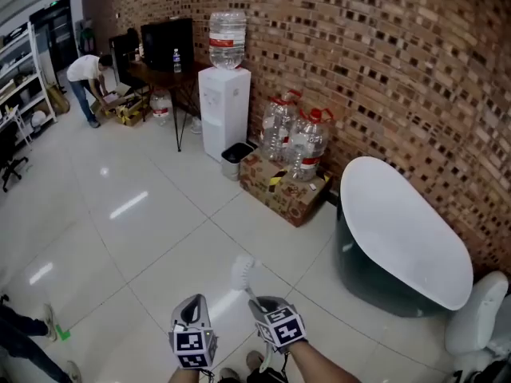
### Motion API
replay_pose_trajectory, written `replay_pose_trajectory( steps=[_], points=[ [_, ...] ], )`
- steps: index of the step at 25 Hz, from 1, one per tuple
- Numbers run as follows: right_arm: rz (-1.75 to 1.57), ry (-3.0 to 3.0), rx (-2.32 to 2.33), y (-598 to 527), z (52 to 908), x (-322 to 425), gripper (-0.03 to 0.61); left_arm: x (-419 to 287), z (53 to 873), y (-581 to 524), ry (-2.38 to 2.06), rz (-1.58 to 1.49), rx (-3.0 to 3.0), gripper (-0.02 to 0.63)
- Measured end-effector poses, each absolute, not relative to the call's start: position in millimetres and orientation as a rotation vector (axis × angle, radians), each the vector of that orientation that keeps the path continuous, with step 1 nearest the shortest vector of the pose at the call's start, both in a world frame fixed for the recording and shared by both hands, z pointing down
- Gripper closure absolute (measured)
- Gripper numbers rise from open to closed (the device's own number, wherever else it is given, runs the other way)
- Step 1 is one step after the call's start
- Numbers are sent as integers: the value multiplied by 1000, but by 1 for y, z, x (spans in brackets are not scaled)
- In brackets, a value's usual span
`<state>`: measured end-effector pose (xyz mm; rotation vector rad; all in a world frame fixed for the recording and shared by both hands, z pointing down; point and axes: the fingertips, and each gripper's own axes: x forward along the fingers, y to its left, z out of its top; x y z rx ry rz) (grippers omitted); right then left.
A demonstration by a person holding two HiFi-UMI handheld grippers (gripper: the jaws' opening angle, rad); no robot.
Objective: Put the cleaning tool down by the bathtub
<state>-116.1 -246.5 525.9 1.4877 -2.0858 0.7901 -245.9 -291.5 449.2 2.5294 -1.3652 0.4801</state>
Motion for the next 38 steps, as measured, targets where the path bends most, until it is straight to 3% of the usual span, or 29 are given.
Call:
replay_pose_trajectory(
  steps=[12, 26, 38],
  points=[
    [655, -2031, 1460, -157, 434, -49, 509, -145, 392, -196, -1004, 530, 2757, 609],
    [568, -2005, 1306, -68, 409, 135, 509, 58, 364, -108, -855, 486, 2840, 609],
    [565, -1800, 1315, -31, 435, 237, 509, 126, 401, -72, -636, 596, 2849, 609]
  ],
)
